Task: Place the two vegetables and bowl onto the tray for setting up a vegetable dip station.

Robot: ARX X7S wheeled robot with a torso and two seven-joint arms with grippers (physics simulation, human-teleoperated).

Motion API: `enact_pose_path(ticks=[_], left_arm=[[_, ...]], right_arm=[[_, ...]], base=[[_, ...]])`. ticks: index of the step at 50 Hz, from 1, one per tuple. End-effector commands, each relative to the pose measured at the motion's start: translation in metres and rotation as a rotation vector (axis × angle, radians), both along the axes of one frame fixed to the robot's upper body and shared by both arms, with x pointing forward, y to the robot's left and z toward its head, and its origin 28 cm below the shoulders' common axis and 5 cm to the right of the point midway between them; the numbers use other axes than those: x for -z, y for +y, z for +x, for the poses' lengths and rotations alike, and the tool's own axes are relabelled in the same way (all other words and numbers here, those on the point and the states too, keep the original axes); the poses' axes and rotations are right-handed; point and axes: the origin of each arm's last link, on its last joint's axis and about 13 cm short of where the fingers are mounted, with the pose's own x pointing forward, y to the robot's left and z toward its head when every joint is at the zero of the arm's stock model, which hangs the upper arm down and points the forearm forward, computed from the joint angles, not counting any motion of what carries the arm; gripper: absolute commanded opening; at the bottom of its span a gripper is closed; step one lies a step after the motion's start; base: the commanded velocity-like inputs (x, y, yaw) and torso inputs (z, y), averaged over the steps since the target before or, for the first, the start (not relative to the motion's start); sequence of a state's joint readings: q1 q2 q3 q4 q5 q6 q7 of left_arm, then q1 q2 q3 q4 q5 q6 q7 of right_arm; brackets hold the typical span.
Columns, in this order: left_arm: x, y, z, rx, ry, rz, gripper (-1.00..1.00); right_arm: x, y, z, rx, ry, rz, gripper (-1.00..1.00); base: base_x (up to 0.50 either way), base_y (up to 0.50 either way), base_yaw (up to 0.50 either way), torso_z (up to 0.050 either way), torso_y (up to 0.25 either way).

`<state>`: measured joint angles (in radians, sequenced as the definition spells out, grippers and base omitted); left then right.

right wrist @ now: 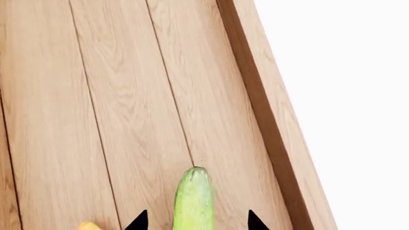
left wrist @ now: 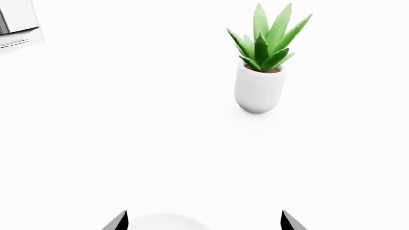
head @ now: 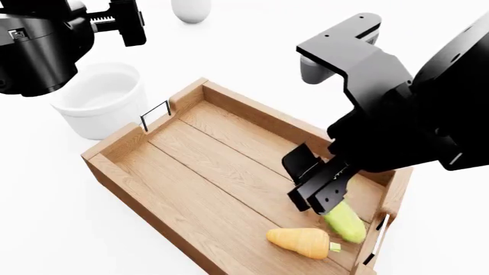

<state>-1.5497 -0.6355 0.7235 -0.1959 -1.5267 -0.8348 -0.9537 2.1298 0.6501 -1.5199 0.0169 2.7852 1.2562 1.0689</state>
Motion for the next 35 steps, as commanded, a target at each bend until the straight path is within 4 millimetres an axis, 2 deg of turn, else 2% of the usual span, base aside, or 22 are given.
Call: enact_pose_path(ticks=[1, 14, 25, 35], left_arm=[[0.001, 0.0, 0.001, -0.001, 0.001, 0.0, 1.0], [0.0, 0.0, 0.0, -0.001, 0.0, 0.001, 1.0], [-0.001, -0.001, 0.0, 0.001, -0.002, 0.001, 1.0], [-0.002, 0.0, -0.002, 0.001, -0.008, 0.0, 1.0]], right_arm=[[-0.001, -0.002, -0.001, 0.013, -0.005, -0.01, 1.0], [-0.001, -0.002, 0.0, 0.014, -0.016, -0.01, 1.0], [-0.024, -0.005, -0.006, 0.038, -0.128, 0.038, 1.0], [-0.042, -0.013, -0.006, 0.133, -0.291, 0.116, 1.0]], base=[[0.0, 0.0, 0.0, 0.0, 0.0], [0.0, 0.0, 0.0, 0.0, 0.0], [0.0, 0.0, 0.0, 0.0, 0.0], [0.0, 0.0, 0.0, 0.0, 0.0]])
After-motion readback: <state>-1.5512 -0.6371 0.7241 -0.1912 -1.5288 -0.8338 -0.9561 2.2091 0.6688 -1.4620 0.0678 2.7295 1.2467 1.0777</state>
